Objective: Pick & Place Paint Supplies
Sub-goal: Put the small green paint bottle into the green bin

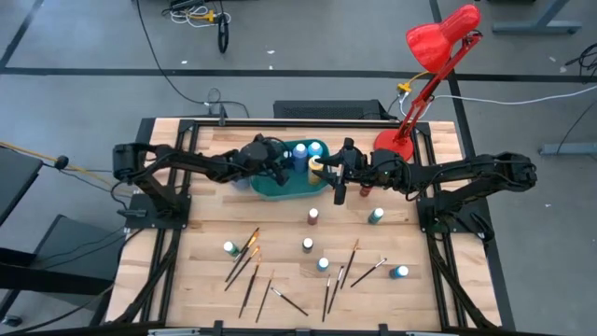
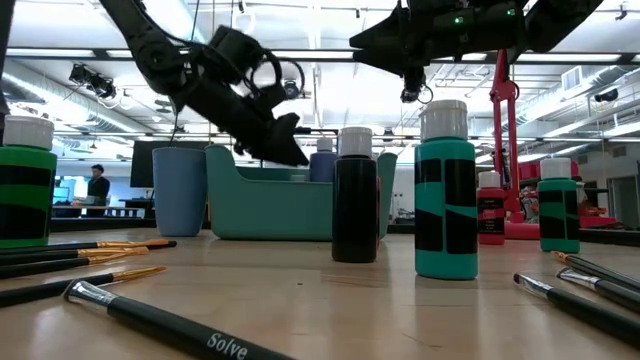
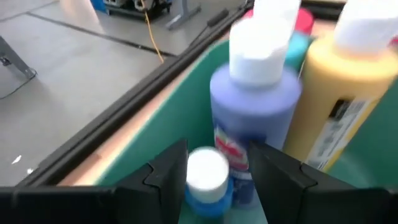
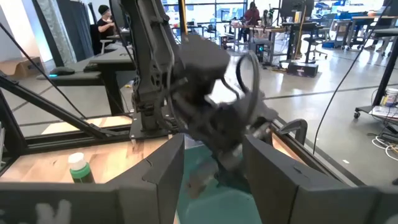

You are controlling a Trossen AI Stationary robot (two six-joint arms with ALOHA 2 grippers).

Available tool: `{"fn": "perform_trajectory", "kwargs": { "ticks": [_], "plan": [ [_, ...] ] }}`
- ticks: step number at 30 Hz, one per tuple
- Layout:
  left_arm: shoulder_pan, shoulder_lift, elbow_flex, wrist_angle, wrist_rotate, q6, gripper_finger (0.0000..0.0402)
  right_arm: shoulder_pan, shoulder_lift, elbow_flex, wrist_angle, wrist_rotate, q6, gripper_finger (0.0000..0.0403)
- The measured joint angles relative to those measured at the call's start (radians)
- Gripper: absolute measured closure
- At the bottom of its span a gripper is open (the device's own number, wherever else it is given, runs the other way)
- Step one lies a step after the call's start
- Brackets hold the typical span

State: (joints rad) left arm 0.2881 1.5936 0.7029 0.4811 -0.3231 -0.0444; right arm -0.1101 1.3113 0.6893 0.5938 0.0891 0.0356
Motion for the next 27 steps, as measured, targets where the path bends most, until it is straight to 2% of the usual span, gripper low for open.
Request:
{"fn": "perform_trajectory", "kwargs": {
  "ticks": [4, 9, 12, 16, 22, 27],
  "plan": [
    [-0.027, -0.108, 0.000, -0.060, 0.000, 0.000, 0.0224, 0.000, 0.000, 0.000, -0.006, 0.000, 0.000, 0.0238],
    [-0.090, -0.290, 0.000, -0.222, 0.022, 0.020, 0.0224, 0.000, 0.000, 0.000, -0.010, 0.000, 0.000, 0.0238],
    [-0.146, -0.399, 0.000, -0.341, 0.088, 0.017, 0.0223, 0.000, 0.000, 0.000, -0.012, 0.000, 0.005, 0.0238],
    [-0.232, -0.507, 0.000, -0.471, 0.216, -0.066, 0.0223, 0.000, 0.000, 0.000, -0.012, 0.000, 0.006, 0.0238],
    [-0.372, -0.573, 0.000, -0.661, 0.426, -0.096, 0.0223, 0.000, 0.000, 0.000, -0.014, 0.000, 0.007, 0.0238],
    [-0.485, -0.569, 0.000, -0.799, 0.470, -0.210, 0.0223, 0.000, 0.000, 0.000, -0.020, 0.000, 0.007, 0.0238]
  ]
}}
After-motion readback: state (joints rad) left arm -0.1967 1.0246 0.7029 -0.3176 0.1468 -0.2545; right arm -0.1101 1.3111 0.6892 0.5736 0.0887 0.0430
